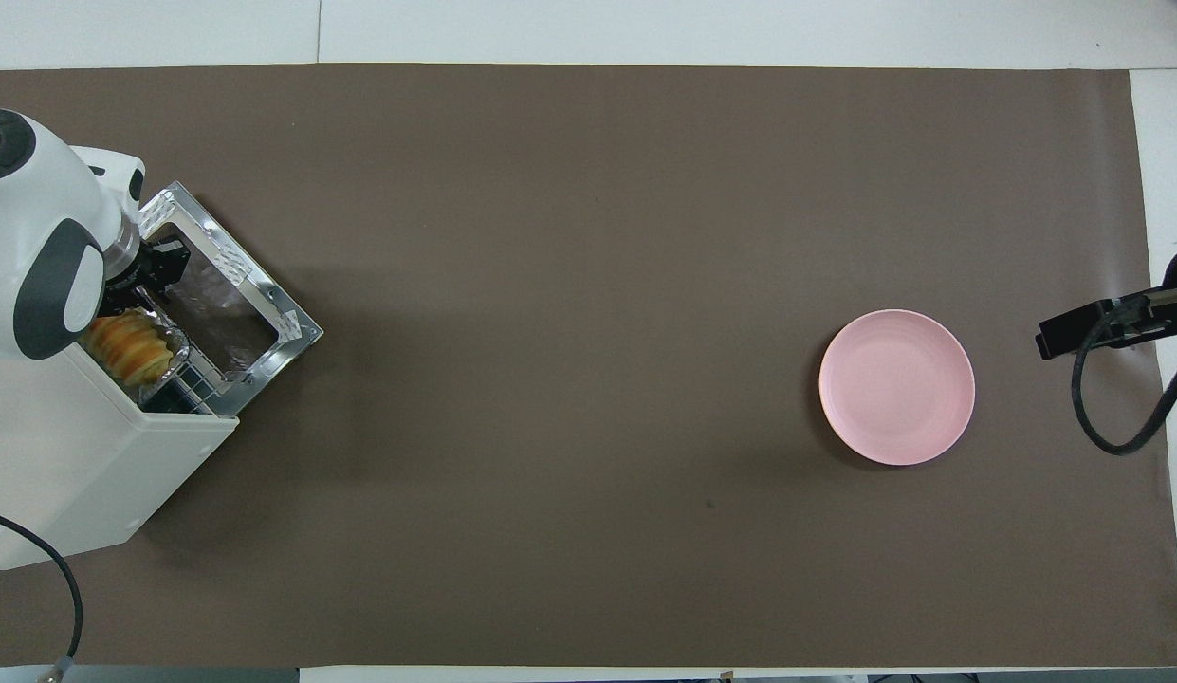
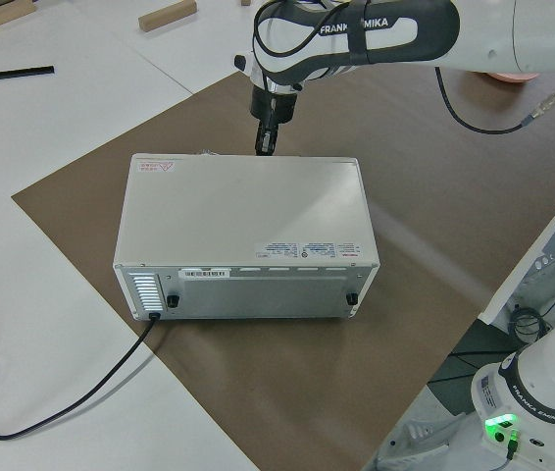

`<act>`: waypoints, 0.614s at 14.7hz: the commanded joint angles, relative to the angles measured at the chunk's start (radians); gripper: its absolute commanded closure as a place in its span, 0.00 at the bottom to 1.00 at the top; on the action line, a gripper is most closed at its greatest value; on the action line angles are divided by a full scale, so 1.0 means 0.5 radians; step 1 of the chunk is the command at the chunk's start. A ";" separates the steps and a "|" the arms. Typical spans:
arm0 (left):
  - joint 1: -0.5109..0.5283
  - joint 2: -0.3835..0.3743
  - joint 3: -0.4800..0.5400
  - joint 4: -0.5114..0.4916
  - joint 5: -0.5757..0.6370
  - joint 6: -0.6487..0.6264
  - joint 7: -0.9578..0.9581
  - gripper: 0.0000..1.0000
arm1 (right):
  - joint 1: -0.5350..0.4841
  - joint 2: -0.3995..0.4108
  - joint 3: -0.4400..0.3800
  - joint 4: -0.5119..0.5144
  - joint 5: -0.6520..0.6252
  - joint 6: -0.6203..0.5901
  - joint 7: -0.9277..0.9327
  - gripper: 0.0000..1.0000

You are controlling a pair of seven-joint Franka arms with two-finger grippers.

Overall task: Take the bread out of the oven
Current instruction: 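Reach into the toaster oven and grasp the foil tray with the left gripper, then pull the foil tray out and set it on the table with the left gripper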

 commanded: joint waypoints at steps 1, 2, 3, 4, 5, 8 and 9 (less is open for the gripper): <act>-0.236 0.201 0.010 0.551 -0.178 -0.369 -0.017 1.00 | -0.044 -0.041 0.026 -0.039 0.042 -0.002 -0.035 0.00; -0.324 0.272 0.019 0.730 -0.319 -0.453 -0.026 1.00 | -0.044 -0.041 0.026 -0.039 0.042 -0.002 -0.035 0.00; -0.423 0.330 0.019 0.862 -0.372 -0.490 -0.042 1.00 | -0.041 -0.041 0.026 -0.039 0.042 -0.002 -0.035 0.00; -0.518 0.358 0.019 0.939 -0.388 -0.521 -0.042 1.00 | -0.041 -0.041 0.026 -0.039 0.042 -0.002 -0.035 0.00; -0.576 0.358 0.019 0.943 -0.379 -0.530 -0.042 1.00 | -0.041 -0.041 0.026 -0.039 0.042 -0.002 -0.035 0.00; -0.739 0.331 0.001 0.943 -0.437 -0.649 -0.036 1.00 | -0.056 -0.041 0.023 -0.039 0.042 -0.002 -0.035 0.00; -0.818 0.325 0.001 0.943 -0.492 -0.650 -0.042 1.00 | -0.063 -0.041 0.020 -0.039 0.042 -0.002 -0.035 0.00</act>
